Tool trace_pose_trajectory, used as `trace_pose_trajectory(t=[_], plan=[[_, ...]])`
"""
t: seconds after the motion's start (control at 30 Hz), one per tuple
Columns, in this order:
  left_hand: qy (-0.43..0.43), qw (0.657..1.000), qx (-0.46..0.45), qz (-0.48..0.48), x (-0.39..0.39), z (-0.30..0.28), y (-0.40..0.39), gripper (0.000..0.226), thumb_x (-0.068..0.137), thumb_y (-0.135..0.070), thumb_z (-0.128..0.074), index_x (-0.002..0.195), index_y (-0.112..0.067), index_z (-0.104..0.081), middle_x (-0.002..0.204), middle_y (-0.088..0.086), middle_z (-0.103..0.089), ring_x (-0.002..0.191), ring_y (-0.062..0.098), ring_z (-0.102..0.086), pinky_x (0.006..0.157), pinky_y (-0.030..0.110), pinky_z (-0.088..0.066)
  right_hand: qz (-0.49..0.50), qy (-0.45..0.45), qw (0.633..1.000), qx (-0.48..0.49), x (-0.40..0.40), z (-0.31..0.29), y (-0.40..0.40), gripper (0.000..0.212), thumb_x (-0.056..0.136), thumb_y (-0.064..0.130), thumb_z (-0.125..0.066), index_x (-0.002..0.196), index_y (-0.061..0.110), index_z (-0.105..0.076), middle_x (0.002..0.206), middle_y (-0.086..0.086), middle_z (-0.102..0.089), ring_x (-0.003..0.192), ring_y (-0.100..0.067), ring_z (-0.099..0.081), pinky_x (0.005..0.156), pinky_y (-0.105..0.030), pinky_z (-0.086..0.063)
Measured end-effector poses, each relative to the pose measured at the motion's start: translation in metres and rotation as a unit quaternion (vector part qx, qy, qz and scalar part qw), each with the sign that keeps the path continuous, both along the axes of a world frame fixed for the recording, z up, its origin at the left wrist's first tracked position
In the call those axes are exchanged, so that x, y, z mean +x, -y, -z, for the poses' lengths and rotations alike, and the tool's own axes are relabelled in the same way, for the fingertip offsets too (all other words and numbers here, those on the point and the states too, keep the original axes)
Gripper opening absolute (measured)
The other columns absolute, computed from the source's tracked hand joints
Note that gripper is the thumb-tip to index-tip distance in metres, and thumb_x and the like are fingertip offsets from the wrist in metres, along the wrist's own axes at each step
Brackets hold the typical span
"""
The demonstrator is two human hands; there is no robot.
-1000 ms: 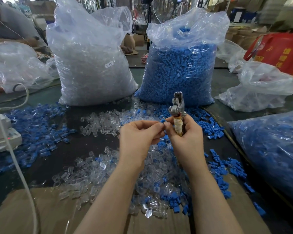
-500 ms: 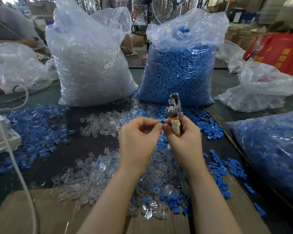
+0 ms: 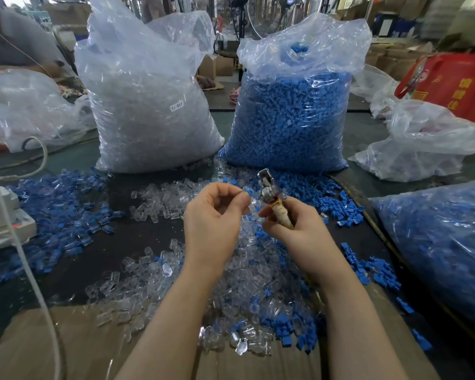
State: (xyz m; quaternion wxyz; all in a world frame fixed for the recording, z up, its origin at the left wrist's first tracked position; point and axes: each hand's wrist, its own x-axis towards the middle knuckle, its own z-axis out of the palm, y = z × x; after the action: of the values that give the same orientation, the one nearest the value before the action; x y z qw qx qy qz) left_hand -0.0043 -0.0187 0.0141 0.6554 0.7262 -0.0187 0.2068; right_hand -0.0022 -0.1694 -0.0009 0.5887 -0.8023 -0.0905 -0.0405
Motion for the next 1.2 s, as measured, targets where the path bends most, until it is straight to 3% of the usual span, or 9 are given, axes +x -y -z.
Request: trace_pose_trajectory(t=[0.1,0.23,0.37,0.53,0.63,0.83,1.0,1.2], plan=[[0.012,1.000,-0.009,0.008,-0.0001,-0.0001,-0.0002,0.015,0.087,-0.004,-0.070,0.081,-0.018,-0.067,0.076,-0.003,-0.073,0.073,0.012,-0.071,0.071,0.022,-0.057,-0.014,-0.014,1.000,-0.018,-0.0009,-0.0011,-0.0022,0.017,0.073,0.025,-0.063,0.090,0.026,-0.067,0.081,0.010,-0.069,0.078,-0.009,-0.065,0.071,-0.025,-0.053],[0.019,1.000,-0.012,0.019,-0.0009,-0.0006,-0.0017,0.016,0.089,-0.004,-0.068,0.082,-0.018,-0.066,0.077,-0.007,-0.072,0.072,0.007,-0.070,0.070,0.016,-0.055,-0.027,-0.010,0.998,-0.049,-0.0004,-0.0004,-0.0008,0.016,0.079,0.017,-0.066,0.092,0.026,-0.066,0.082,0.012,-0.067,0.080,-0.011,-0.064,0.077,-0.036,-0.054],[0.025,0.999,-0.016,0.037,-0.0009,-0.0019,-0.0038,0.016,0.089,-0.001,-0.067,0.082,-0.016,-0.066,0.076,-0.007,-0.072,0.072,0.007,-0.069,0.071,0.017,-0.055,-0.036,-0.004,0.997,-0.066,-0.0003,-0.0003,0.0001,0.014,0.079,0.019,-0.065,0.090,0.027,-0.065,0.078,0.018,-0.064,0.076,-0.007,-0.061,0.073,-0.033,-0.051],[0.032,0.998,-0.014,0.054,-0.0006,-0.0036,-0.0063,0.018,0.089,0.000,-0.066,0.082,-0.016,-0.065,0.075,-0.007,-0.072,0.072,0.006,-0.069,0.072,0.019,-0.055,-0.029,0.010,0.995,-0.099,0.0003,0.0025,0.0009,0.025,0.082,0.002,-0.061,0.084,0.026,-0.064,0.065,0.018,-0.058,0.055,-0.004,-0.045,0.056,-0.030,-0.039],[0.034,0.998,-0.013,0.055,-0.0010,-0.0037,-0.0066,0.019,0.089,0.000,-0.066,0.081,-0.018,-0.065,0.075,-0.008,-0.072,0.072,0.005,-0.069,0.071,0.018,-0.055,-0.023,0.020,0.993,-0.111,-0.0005,0.0022,0.0001,0.020,0.076,0.010,-0.057,0.083,0.027,-0.063,0.064,0.016,-0.058,0.052,-0.005,-0.043,0.052,-0.028,-0.036],[0.032,0.998,-0.015,0.053,-0.0009,-0.0029,-0.0064,0.018,0.089,0.000,-0.066,0.082,-0.016,-0.066,0.079,-0.001,-0.072,0.073,0.008,-0.070,0.071,0.019,-0.056,-0.004,0.031,0.989,-0.141,-0.0002,0.0040,-0.0001,0.017,0.069,0.019,-0.052,0.080,0.029,-0.061,0.065,0.021,-0.058,0.055,-0.007,-0.048,0.053,-0.031,-0.038],[0.026,0.998,-0.018,0.056,-0.0006,-0.0029,-0.0060,0.017,0.089,0.000,-0.066,0.082,-0.015,-0.066,0.077,-0.003,-0.072,0.072,0.007,-0.069,0.071,0.020,-0.056,0.007,0.041,0.988,-0.151,-0.0004,0.0042,-0.0011,0.015,0.067,0.024,-0.049,0.077,0.029,-0.059,0.072,0.013,-0.061,0.058,-0.015,-0.051,0.054,-0.039,-0.043],[0.016,0.998,-0.032,0.046,0.0010,-0.0055,-0.0080,0.013,0.086,-0.004,-0.070,0.081,-0.016,-0.069,0.076,0.000,-0.074,0.073,0.014,-0.072,0.071,0.021,-0.057,0.001,0.025,0.992,-0.122,0.0008,0.0080,-0.0027,0.016,0.068,0.024,-0.050,0.080,0.029,-0.060,0.066,0.015,-0.059,0.053,-0.007,-0.044,0.054,-0.034,-0.039]])
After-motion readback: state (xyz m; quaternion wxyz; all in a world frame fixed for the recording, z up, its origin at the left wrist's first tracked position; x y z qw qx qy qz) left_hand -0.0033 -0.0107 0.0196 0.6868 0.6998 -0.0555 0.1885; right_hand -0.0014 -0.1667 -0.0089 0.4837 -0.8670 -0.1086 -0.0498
